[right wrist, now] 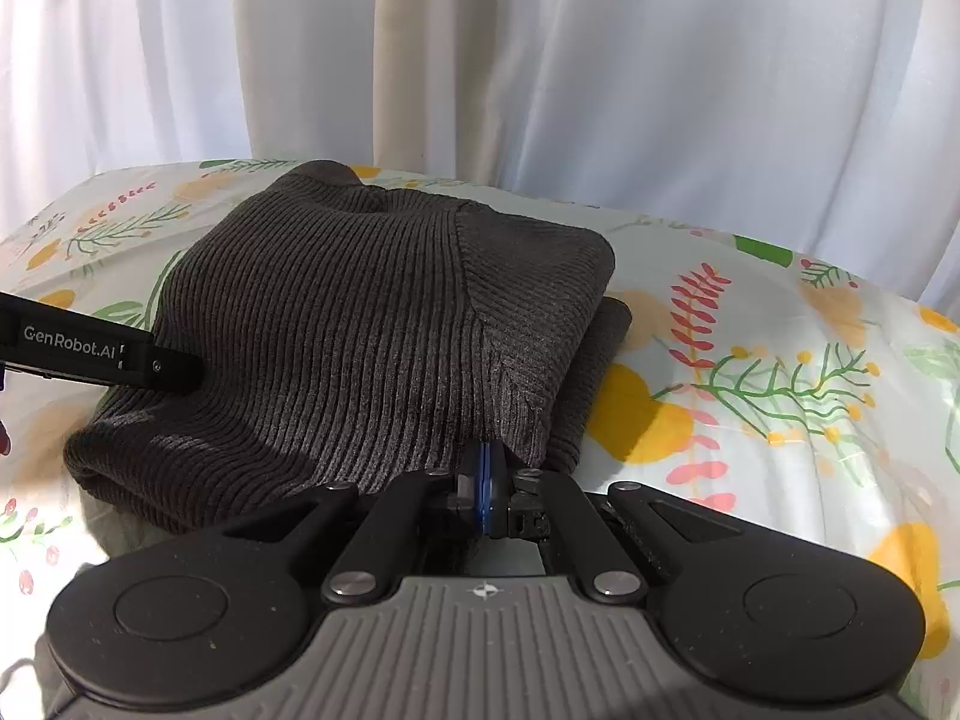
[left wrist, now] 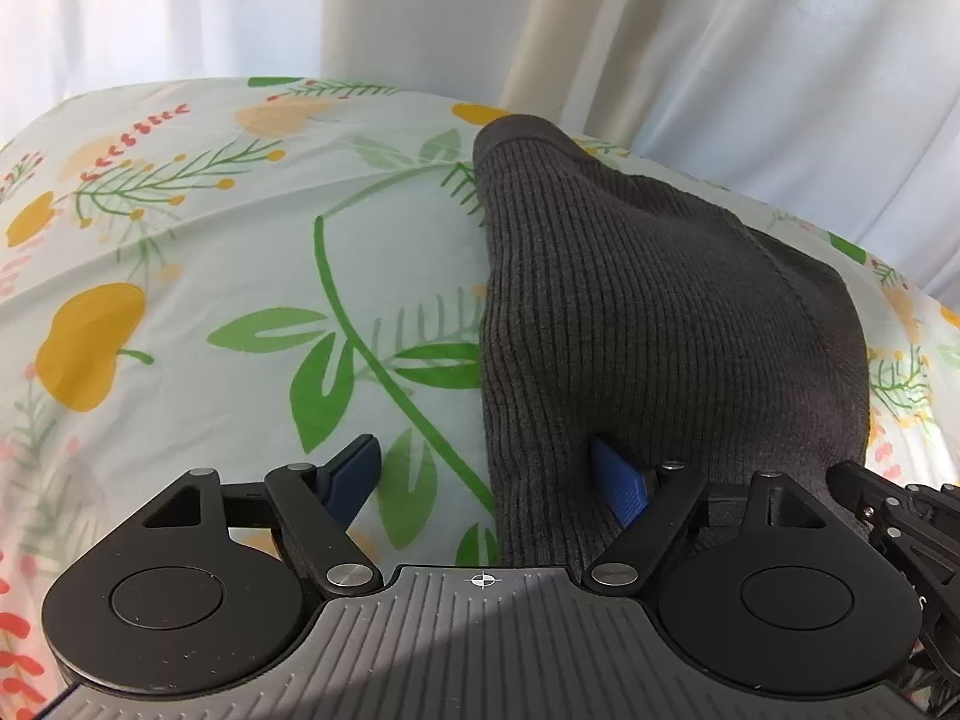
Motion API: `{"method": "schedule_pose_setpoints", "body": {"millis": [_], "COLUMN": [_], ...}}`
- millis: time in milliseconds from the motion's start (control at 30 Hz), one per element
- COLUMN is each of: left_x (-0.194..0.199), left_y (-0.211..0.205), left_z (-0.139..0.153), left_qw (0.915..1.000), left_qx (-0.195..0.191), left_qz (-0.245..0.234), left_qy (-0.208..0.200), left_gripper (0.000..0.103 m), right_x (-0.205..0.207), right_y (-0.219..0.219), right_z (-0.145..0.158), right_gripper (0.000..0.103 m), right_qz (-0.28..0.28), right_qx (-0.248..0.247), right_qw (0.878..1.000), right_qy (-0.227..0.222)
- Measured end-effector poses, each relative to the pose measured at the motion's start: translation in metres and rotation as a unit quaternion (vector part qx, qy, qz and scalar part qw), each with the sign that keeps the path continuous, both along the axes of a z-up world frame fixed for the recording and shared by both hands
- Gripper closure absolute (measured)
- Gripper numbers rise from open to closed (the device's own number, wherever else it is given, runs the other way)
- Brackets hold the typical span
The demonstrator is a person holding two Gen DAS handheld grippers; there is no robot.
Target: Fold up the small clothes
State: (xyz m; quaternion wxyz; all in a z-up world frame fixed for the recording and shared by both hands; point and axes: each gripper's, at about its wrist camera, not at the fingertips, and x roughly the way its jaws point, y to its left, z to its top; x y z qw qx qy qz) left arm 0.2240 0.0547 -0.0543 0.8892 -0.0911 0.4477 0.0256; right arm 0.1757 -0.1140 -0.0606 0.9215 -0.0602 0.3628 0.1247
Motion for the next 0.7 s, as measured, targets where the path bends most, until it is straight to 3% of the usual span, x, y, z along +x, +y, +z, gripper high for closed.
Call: {"method": "schedule_pose_setpoints", "body": {"millis": [200, 267, 367, 600, 667, 700], "left_x": [-0.034, -0.038, -0.035, -0.048, -0.057, -0.062], "left_y": [-0.004, -0.008, -0.007, -0.005, -0.006, -0.007], "left_z": [0.011, 0.002, 0.001, 0.009, 0.016, 0.019], "left_qw": [0.9996, 0.9988, 0.9991, 0.999, 0.9988, 0.9982], "left_qx": [0.013, 0.034, 0.032, 0.034, 0.033, 0.036], "left_qz": [-0.026, -0.034, -0.027, -0.028, -0.037, -0.048], "left_qy": [0.0, -0.008, -0.007, -0.003, -0.006, -0.009], "left_gripper": [0.026, 0.021, 0.019, 0.019, 0.021, 0.021], "right_x": [-0.038, -0.043, -0.038, -0.042, -0.049, -0.053], "right_y": [-0.001, 0.003, 0.005, 0.005, 0.005, 0.004], "right_z": [0.024, 0.015, 0.005, 0.012, 0.02, 0.024], "right_gripper": [0.103, 0.103, 0.103, 0.103, 0.097, 0.085], "right_qz": [0.019, 0.022, 0.01, 0.012, 0.013, 0.014], "right_qx": [0.057, 0.034, -0.002, -0.011, -0.007, 0.0], "right_qw": [0.998, 0.999, 1.0, 1.0, 0.999, 0.998], "right_qy": [0.001, 0.013, 0.007, 0.022, 0.047, 0.063]}}
